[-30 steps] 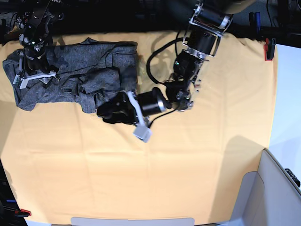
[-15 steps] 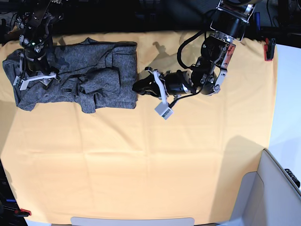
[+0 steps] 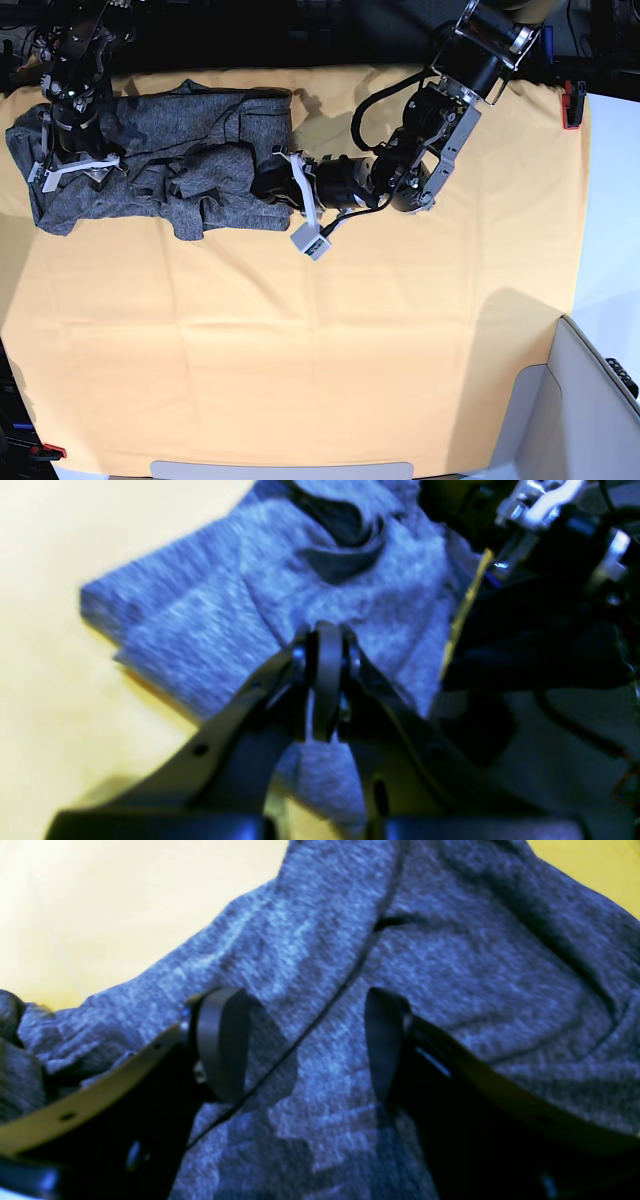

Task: Fold the T-shirt properly
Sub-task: 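Grasp the folded grey layer again with the left gripper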

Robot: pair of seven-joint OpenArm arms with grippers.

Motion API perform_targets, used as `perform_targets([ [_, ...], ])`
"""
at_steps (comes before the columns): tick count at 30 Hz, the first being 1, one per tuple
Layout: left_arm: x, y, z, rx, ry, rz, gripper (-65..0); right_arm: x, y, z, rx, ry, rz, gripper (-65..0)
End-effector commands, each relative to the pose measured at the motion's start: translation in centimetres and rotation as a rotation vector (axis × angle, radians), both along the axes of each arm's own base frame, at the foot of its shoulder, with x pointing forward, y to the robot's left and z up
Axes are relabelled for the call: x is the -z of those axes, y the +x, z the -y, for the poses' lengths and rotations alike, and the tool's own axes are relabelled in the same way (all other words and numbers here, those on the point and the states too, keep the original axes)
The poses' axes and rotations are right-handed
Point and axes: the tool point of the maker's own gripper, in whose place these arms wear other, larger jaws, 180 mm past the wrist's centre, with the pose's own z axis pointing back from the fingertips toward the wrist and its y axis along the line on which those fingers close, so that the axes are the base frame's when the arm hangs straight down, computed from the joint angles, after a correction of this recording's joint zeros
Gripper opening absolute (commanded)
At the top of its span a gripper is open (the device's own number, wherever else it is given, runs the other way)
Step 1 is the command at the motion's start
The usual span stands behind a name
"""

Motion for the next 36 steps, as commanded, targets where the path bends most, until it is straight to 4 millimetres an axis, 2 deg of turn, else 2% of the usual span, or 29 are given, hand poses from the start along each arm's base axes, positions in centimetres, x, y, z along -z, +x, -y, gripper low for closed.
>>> perform_targets([
  [1,-0.2,0.5,0.0,0.011,0.029,0.041,-64.3,-1.3,0.7,0.4,-0.005,-0.027,0.043,-28.6],
  [12,0.9,-0.3,1.1,0.043,0.078,0.032,-64.3,-1.3,0.7,0.4,-0.005,-0.027,0.043,-28.6],
  [16,0.7,-1.4,2.6,0.085,0.066,0.029,-64.3,-1.3,0.7,0.4,-0.005,-0.027,0.043,-28.6],
  [20,0.1,-2.9,5.2,0.138,0.030,0.030,-64.3,-1.3,0.7,0.4,-0.005,-0.027,0.043,-28.6],
  [25,0.2,-4.7,7.7,0.191,0.009,0.003,-64.3,-1.4,0.7,0.5,-0.005,-0.029,0.043,-28.6],
  [32,-1.7,-4.2,9.4,0.164,-0.076,0.043,-64.3,-1.3,0.7,0.5,-0.005,-0.028,0.042,-28.6],
  [36,-3.7,-3.8,9.7,0.154,-0.125,0.098,-64.3,-1.3,0.7,0.5,-0.005,-0.028,0.042,-28.6],
])
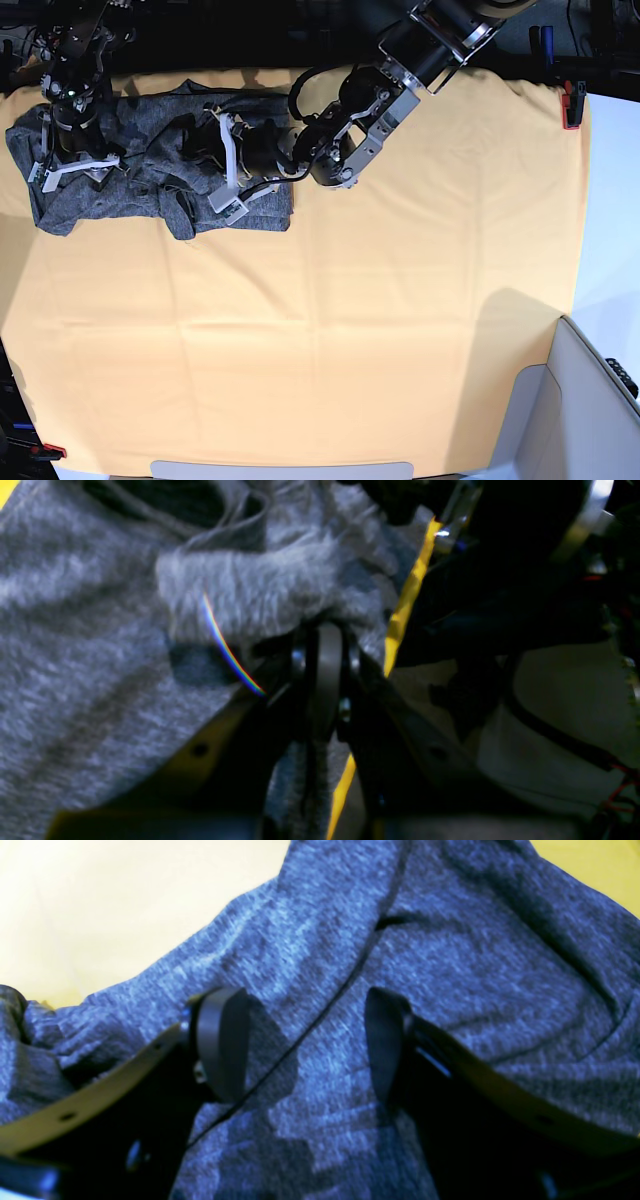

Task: Fold the T-shirt properly
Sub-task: 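Grasp the folded grey layer again with the left gripper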

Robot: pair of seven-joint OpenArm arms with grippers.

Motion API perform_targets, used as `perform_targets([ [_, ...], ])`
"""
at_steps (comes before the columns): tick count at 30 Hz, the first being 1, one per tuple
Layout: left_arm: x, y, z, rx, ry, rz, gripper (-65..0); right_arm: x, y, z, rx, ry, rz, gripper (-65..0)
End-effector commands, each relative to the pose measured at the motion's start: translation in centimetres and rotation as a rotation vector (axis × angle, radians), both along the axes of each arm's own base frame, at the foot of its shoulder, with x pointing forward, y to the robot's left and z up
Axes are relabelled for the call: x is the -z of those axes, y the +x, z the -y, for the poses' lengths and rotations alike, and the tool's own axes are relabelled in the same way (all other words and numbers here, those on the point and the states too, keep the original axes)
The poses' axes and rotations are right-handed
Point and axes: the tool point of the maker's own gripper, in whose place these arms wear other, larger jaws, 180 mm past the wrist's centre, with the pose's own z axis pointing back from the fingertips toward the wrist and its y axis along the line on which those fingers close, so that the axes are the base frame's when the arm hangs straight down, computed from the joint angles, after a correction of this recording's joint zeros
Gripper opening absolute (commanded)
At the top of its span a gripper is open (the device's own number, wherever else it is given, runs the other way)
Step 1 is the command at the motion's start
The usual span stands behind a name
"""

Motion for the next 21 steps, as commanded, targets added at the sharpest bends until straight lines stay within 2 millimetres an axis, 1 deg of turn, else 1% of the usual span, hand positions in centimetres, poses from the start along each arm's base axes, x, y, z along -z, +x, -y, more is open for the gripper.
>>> perform_targets([
  [1,-3.7,0.9,1.0,-0.002,-0.096,0.075,-64.3,-1.3,0.7,0.5,-0.002,-0.027,0.042,-28.6],
  [3,-4.9,1.1,1.0,-0.003,-0.121,0.105,-64.3,-1.3,0.7,0.5,-0.002,-0.027,0.042,-28.6],
  [5,-5.8,1.3,0.0,-0.005,-0.124,0.149,-64.3,-1.3,0.7,0.5,-0.002,-0.027,0.042,-28.6],
  [7,-6.2,1.5,-0.7,-0.009,-0.120,0.174,-64.3,-1.3,0.7,0.5,-0.002,-0.027,0.042,-28.6],
  [8,-6.1,1.6,-1.0,-0.011,-0.109,0.178,-64.3,-1.3,0.7,0.5,-0.002,-0.027,0.042,-28.6],
  [10,-5.3,1.9,-1.9,-0.019,-0.080,0.179,-64.3,-1.3,0.7,0.5,-0.002,-0.027,0.042,-28.6],
  [11,-4.5,2.2,-2.4,-0.028,-0.056,0.177,-64.3,-1.3,0.7,0.5,-0.002,-0.027,0.042,-28.6],
  [13,-2.9,3.4,-3.7,-0.093,0.012,0.176,-64.3,-1.3,0.7,0.5,-0.002,-0.027,0.042,-28.6],
  [15,-0.6,4.3,-5.0,-0.180,0.102,0.169,-64.3,-1.3,0.7,0.5,-0.002,-0.027,0.042,-28.6],
  [18,1.4,4.1,-6.0,-0.217,0.188,0.192,-64.3,-1.3,0.7,0.5,-0.002,-0.027,0.042,-28.6],
  [21,2.3,3.3,-6.2,-0.214,0.219,0.193,-64.3,-1.3,0.7,0.5,-0.002,-0.027,0.042,-28.6],
])
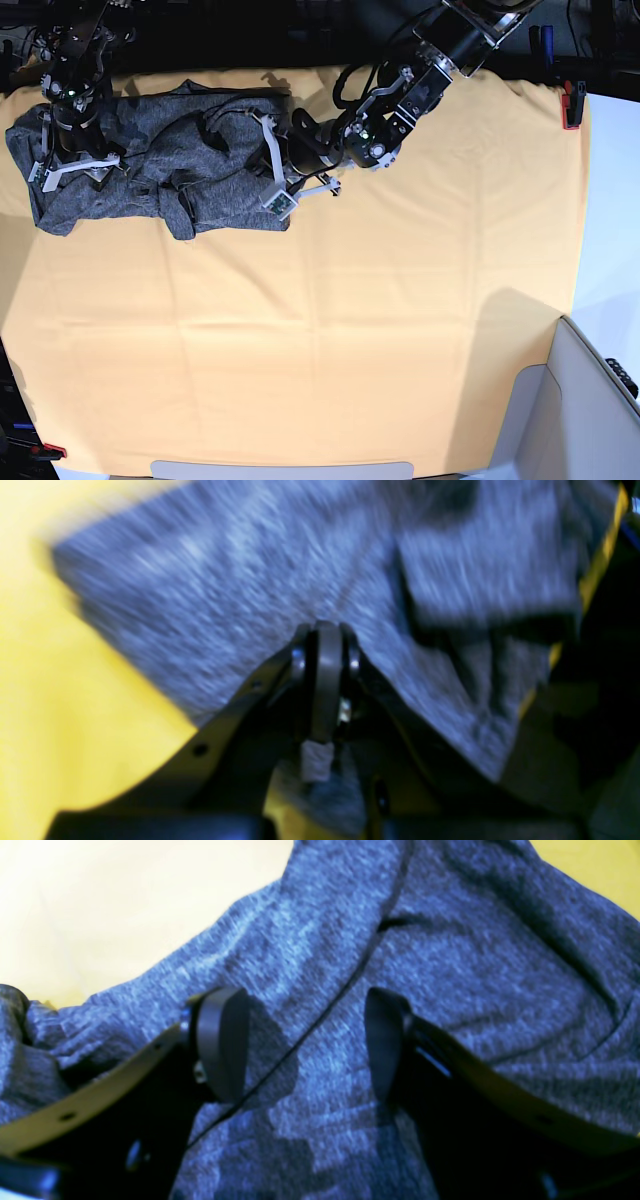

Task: Fold the T-shirt properly
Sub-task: 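Grasp the folded grey layer again with the left gripper, then move the right gripper to the strip's other end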

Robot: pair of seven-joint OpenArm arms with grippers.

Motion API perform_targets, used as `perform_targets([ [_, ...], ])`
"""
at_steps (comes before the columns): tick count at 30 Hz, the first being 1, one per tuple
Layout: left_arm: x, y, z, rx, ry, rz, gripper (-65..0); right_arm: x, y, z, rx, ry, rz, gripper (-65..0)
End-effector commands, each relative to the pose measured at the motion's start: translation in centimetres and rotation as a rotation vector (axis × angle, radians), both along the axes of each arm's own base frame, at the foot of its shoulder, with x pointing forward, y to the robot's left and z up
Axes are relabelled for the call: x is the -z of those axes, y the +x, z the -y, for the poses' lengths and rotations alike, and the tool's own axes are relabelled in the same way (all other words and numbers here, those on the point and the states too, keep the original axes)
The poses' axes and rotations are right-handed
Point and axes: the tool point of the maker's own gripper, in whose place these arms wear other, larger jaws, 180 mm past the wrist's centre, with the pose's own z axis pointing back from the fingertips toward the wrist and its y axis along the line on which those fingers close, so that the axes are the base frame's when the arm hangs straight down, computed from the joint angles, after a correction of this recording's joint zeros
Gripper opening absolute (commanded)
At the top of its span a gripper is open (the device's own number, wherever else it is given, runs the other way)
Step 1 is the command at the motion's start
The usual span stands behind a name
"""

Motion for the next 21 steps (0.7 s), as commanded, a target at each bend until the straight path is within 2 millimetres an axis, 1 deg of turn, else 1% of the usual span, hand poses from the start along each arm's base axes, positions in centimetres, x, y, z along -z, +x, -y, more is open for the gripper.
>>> perform_targets([
  [1,-1.8,0.9,0.8,0.001,-0.046,0.048,-64.3,-1.3,0.7,0.5,-0.002,-0.028,0.044,-28.6],
  [5,-2.1,0.4,1.9,0.004,-0.071,0.035,-64.3,-1.3,0.6,0.6,-0.003,-0.031,0.042,-28.6],
  [7,-2.2,0.2,2.1,0.011,-0.074,0.037,-64.3,-1.3,0.6,0.6,-0.003,-0.031,0.041,-28.6],
  [9,-2.9,-0.2,2.7,0.031,-0.086,0.053,-64.3,-1.3,0.5,0.6,-0.003,-0.031,0.039,-28.6],
  [11,-4.1,0.1,2.9,0.031,-0.106,0.080,-64.3,-1.2,0.5,0.6,-0.003,-0.031,0.037,-28.6],
  [14,-5.0,0.2,3.1,0.035,-0.122,0.100,-64.3,-1.2,0.5,0.6,-0.003,-0.031,0.037,-28.6],
  [21,-5.0,-0.4,3.6,0.049,-0.129,0.098,-64.3,-1.2,0.4,0.8,0.000,-0.033,0.036,-28.6],
])
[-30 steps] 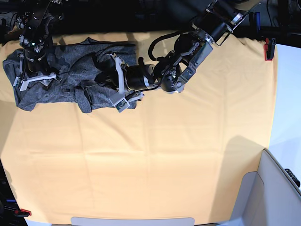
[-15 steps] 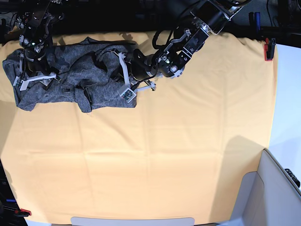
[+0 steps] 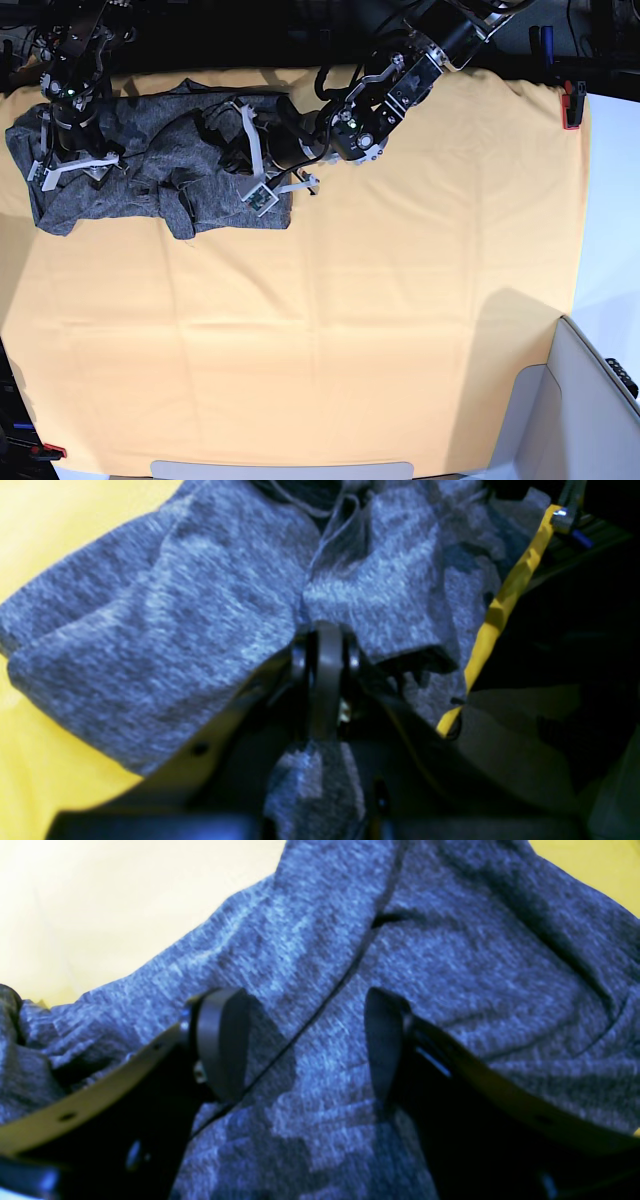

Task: Fold the T-shirt properly
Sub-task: 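Move the right gripper to the strip's other end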

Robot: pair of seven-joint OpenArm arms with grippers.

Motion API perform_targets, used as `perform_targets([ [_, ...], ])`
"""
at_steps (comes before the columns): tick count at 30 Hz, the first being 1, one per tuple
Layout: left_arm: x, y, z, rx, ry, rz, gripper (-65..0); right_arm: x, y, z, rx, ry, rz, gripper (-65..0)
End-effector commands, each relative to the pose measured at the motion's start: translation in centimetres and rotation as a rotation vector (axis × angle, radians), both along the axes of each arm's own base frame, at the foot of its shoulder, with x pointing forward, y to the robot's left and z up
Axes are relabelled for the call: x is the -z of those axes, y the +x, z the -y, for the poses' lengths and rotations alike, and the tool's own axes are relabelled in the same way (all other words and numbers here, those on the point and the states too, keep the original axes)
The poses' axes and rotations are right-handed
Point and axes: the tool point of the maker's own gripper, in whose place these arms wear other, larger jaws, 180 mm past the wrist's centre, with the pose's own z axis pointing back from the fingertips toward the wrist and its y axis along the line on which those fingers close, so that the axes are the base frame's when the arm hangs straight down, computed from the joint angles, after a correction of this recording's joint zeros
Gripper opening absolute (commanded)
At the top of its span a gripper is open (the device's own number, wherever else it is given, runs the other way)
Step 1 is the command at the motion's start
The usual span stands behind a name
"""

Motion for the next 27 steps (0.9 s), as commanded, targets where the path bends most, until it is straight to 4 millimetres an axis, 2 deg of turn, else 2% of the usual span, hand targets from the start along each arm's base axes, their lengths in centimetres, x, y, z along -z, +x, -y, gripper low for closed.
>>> perform_targets([
  [1,-1.9,0.3,1.3,0.013,-0.054,0.041,-64.3,-1.3,0.6,0.6,-0.003,-0.029,0.042,-28.6],
  [6,-2.0,-1.1,2.9,0.057,-0.064,0.030,-64.3,-1.3,0.6,0.6,-0.004,-0.028,0.041,-28.6],
  [12,-0.6,-3.0,5.1,0.106,-0.058,-0.021,-64.3,-1.2,0.6,0.5,-0.003,-0.027,0.041,-28.6],
  [15,-0.5,-3.5,5.6,0.120,-0.060,-0.026,-64.3,-1.2,0.6,0.5,-0.003,-0.027,0.041,-28.6],
  [17,-0.9,-3.8,6.3,0.130,-0.072,-0.026,-64.3,-1.3,0.6,0.6,-0.004,-0.028,0.041,-28.6],
  [21,-1.4,-3.8,6.5,0.133,-0.086,-0.020,-64.3,-1.3,0.6,0.6,-0.004,-0.028,0.041,-28.6],
  [27,-3.3,-3.4,6.6,0.133,-0.123,0.020,-64.3,-1.3,0.6,0.6,-0.004,-0.028,0.041,-28.6],
])
